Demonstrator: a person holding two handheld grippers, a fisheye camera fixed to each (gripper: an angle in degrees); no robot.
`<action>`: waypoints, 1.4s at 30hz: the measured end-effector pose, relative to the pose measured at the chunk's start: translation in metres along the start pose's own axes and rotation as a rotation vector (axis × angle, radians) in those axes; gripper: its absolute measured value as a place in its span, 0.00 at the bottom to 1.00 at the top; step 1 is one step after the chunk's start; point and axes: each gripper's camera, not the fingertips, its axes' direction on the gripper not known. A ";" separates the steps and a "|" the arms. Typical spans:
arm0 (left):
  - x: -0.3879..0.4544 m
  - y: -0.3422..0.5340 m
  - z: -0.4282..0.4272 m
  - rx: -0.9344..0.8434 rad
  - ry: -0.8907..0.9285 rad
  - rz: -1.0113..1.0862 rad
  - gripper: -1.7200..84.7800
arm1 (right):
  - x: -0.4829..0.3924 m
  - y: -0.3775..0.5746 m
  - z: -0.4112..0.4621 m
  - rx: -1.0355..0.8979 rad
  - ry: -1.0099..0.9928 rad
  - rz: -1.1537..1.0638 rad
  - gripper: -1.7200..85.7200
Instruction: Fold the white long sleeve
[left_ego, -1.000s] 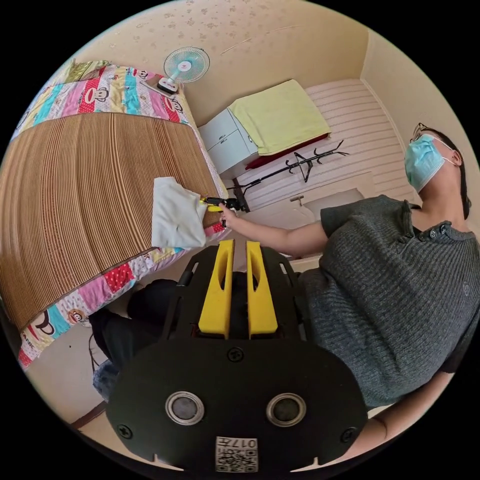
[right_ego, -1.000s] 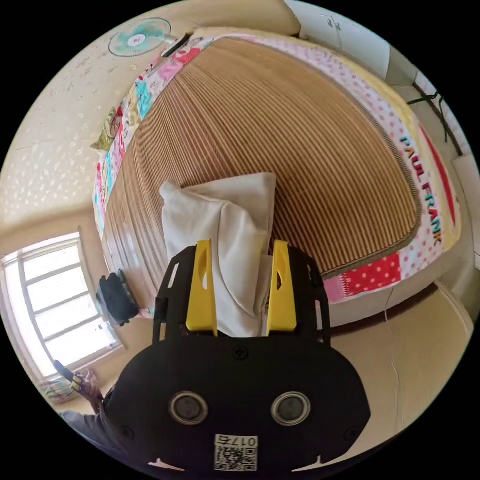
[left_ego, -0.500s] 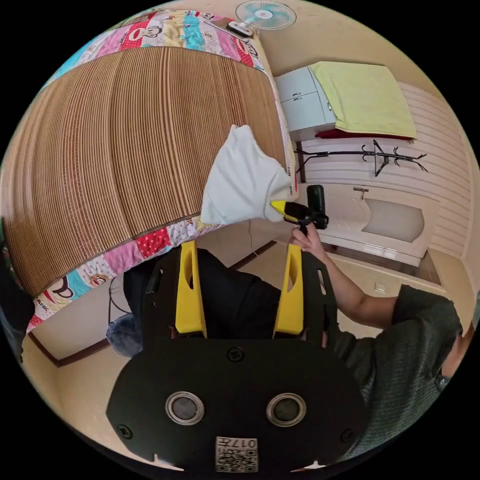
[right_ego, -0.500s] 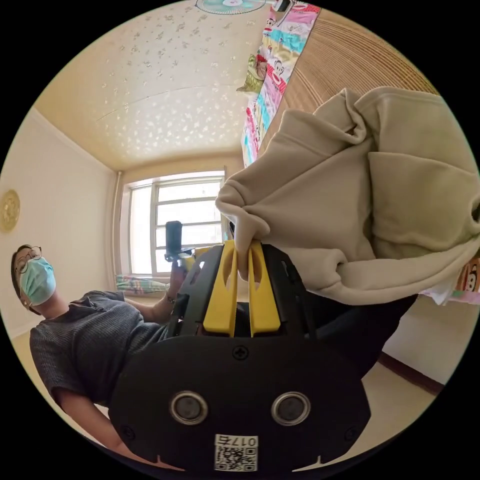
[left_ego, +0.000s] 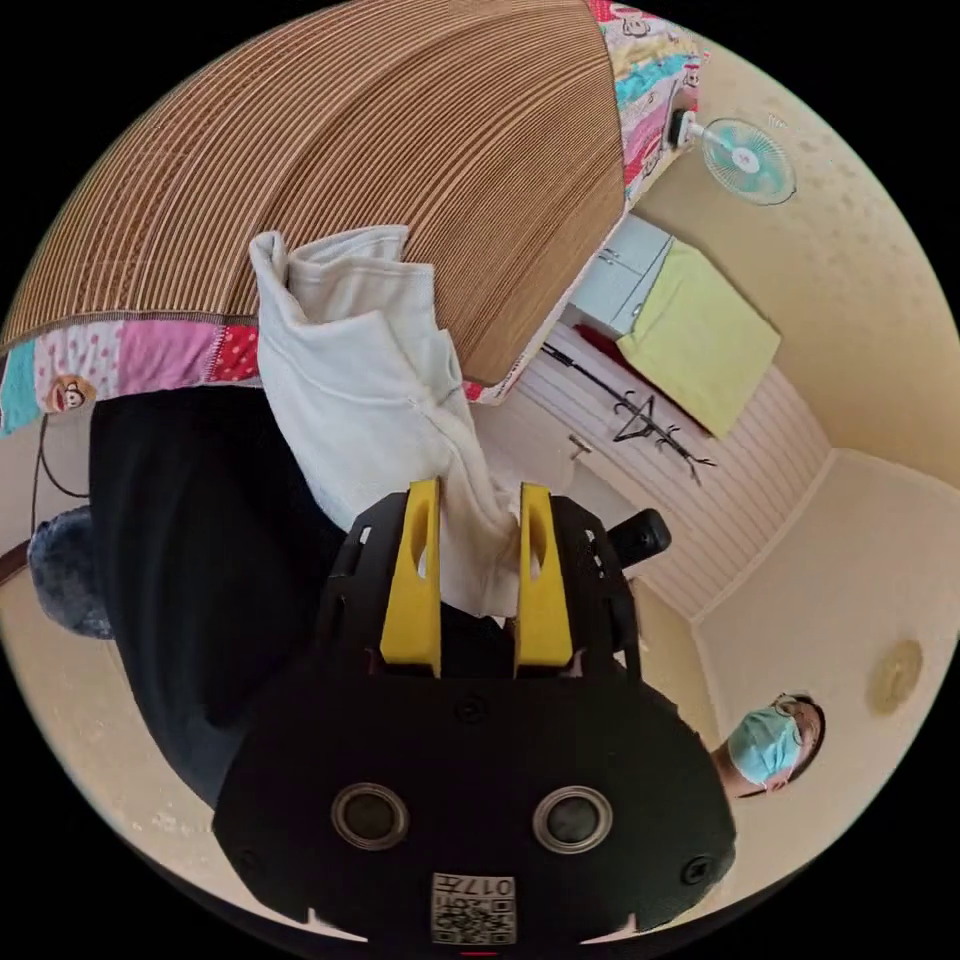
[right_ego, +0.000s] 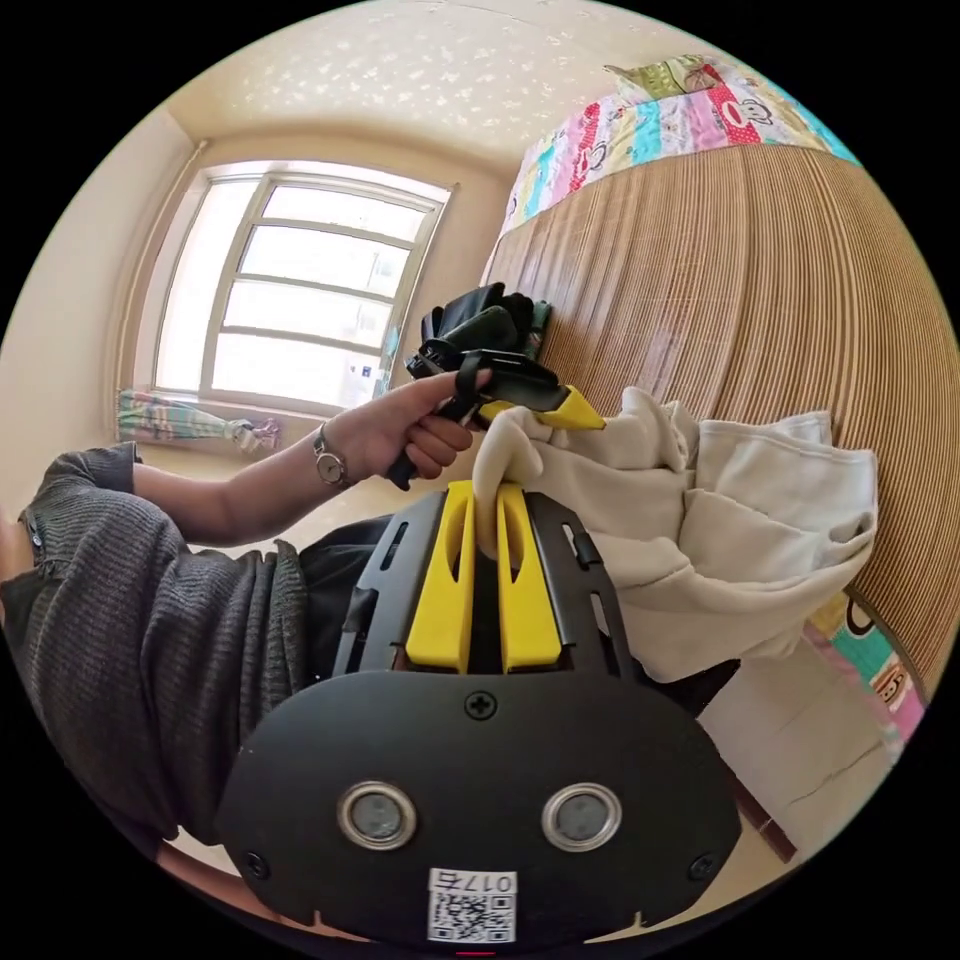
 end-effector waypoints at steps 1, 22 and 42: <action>0.002 0.009 -0.009 0.008 0.036 0.038 0.12 | -0.010 -0.012 0.011 -0.007 0.012 -0.031 0.05; 0.330 0.376 -0.176 -0.438 0.821 1.974 0.07 | -0.026 -0.081 -0.028 0.426 -0.039 -0.496 0.14; 0.246 0.471 -0.118 0.627 0.761 1.879 0.07 | 0.003 -0.148 0.225 0.104 -0.315 -0.758 0.25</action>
